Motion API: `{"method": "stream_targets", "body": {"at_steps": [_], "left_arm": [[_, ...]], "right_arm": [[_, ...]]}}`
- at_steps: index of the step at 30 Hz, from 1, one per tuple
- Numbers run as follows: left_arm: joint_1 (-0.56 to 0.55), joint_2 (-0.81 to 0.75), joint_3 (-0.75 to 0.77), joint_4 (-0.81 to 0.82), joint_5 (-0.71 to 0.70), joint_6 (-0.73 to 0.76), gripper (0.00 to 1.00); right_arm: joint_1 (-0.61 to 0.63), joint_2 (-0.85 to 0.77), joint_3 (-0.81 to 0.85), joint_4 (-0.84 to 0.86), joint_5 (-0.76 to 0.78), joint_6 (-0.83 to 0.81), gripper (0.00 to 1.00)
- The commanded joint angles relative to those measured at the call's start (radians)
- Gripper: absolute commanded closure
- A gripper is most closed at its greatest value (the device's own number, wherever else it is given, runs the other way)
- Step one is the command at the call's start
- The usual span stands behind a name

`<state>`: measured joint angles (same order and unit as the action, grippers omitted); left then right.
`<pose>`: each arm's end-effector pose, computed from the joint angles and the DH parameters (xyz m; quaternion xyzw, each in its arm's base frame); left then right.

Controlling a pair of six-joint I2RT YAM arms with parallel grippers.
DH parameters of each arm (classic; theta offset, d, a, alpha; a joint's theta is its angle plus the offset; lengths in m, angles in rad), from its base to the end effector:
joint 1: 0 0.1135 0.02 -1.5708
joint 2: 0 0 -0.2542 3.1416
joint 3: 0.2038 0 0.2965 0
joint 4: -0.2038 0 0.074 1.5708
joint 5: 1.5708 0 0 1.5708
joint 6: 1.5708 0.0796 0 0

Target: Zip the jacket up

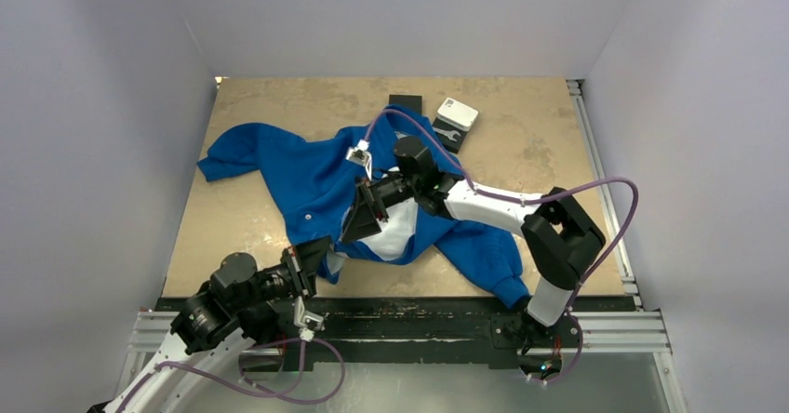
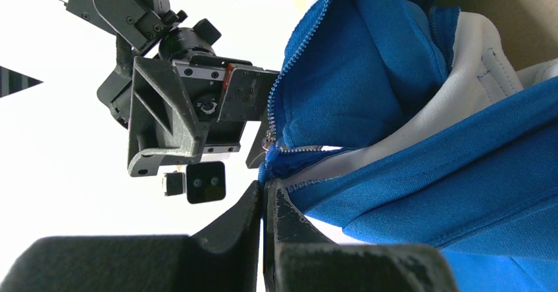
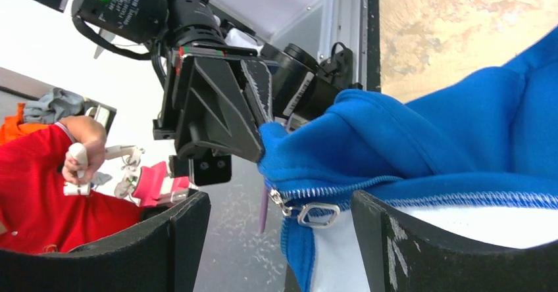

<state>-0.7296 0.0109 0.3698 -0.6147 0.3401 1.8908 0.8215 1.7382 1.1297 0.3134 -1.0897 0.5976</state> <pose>0.1022 -0.1270 0.2367 0.7804 0.1011 0.2184 0.5771 0.2487 0.3709 0.2152 -0.3834 0.6483 0.6477 0.1151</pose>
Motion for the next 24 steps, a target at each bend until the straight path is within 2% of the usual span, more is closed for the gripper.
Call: {"method": "stream_targets", "body": {"at_steps": [1,6,11,15,18,21,24], "left_arm": [[-0.002,-0.003,0.037,0.050,0.008,0.037,1.00],[-0.002,-0.002,0.028,0.063,0.010,0.039,1.00],[-0.002,0.006,0.021,0.106,0.013,0.035,1.00],[-0.003,0.007,0.029,0.081,0.021,0.040,1.00],[-0.002,-0.002,0.040,0.025,0.040,0.050,1.00],[-0.002,-0.003,0.050,-0.017,0.047,0.061,1.00],[-0.002,-0.003,0.043,-0.001,0.049,0.072,1.00]], "right_arm": [[0.018,0.019,0.001,0.185,-0.066,0.114,0.19],[0.018,0.040,-0.071,0.412,-0.148,0.294,0.23],[0.018,0.073,-0.140,0.818,-0.175,0.579,0.23],[0.006,0.126,-0.141,1.004,-0.178,0.736,0.32],[-0.015,0.129,-0.129,1.008,-0.156,0.732,0.33],[-0.034,0.101,-0.111,0.840,-0.116,0.637,0.35],[-0.041,0.085,-0.108,0.795,-0.073,0.616,0.35]]}}
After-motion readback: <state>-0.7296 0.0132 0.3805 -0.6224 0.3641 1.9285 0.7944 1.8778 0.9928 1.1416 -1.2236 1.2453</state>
